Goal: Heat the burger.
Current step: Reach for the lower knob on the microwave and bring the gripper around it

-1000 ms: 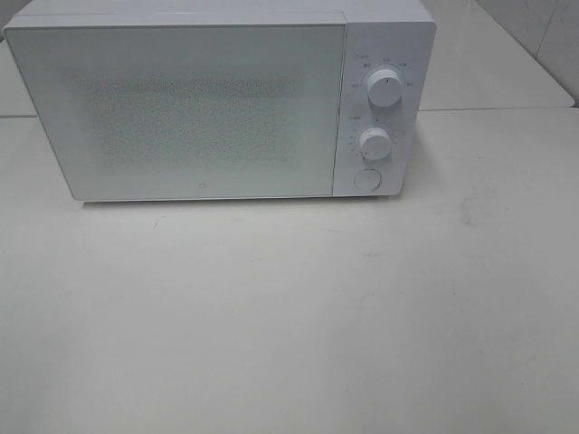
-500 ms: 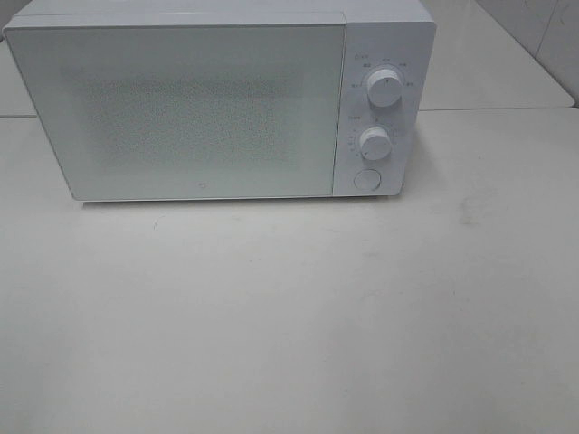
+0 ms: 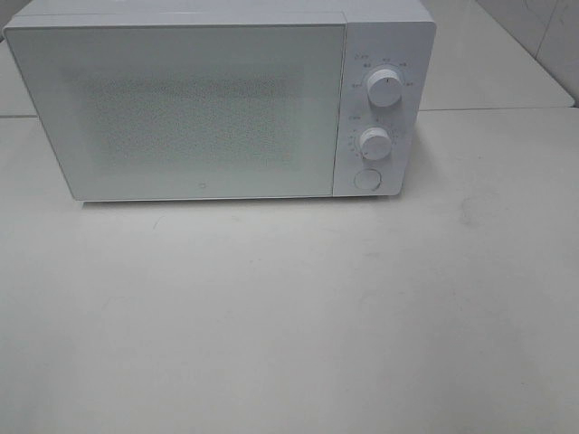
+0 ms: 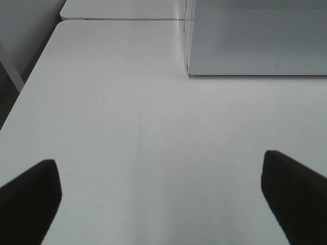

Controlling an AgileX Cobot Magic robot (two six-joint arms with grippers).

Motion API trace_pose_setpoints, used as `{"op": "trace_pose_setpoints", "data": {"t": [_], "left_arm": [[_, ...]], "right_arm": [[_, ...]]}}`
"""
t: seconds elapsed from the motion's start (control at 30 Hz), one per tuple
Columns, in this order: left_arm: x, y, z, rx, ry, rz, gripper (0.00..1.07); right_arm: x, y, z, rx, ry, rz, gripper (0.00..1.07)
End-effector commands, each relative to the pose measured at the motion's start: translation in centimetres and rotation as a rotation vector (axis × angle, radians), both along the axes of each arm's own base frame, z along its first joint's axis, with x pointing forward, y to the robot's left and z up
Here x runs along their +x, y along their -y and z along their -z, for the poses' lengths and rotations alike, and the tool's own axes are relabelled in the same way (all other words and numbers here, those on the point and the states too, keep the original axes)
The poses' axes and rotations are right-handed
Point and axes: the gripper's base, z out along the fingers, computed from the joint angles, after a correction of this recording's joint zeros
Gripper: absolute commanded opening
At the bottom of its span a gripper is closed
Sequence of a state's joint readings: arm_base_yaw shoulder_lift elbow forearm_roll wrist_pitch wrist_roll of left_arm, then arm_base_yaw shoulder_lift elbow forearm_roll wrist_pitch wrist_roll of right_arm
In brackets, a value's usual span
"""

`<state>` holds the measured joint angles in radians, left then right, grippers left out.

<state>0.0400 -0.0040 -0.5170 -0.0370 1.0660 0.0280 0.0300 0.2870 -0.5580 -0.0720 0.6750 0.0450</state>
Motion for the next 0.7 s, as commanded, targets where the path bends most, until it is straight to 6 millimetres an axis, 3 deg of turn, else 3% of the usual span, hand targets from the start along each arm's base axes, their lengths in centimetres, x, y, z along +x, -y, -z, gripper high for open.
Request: {"op": "trace_pose_setpoints", "data": {"t": [0.03,0.43,0.7], "left_arm": [[-0.3,0.0,0.1,-0.008,0.016,0.003,1.01],[-0.3,0.0,0.1,-0.008,0.016,0.003,1.01],[-0.3,0.0,0.1,-0.008,0.016,0.003,1.01]], "right_arm": [[1.7,-0.1,-0.9,0.012,0.060,-0.004,0.73],[6.2,-0.4,-1.1,0.010,0.094,-0.020,0.73],[8.1,-0.5,-0.9,0.018,0.109,-0.026,0.73]]}}
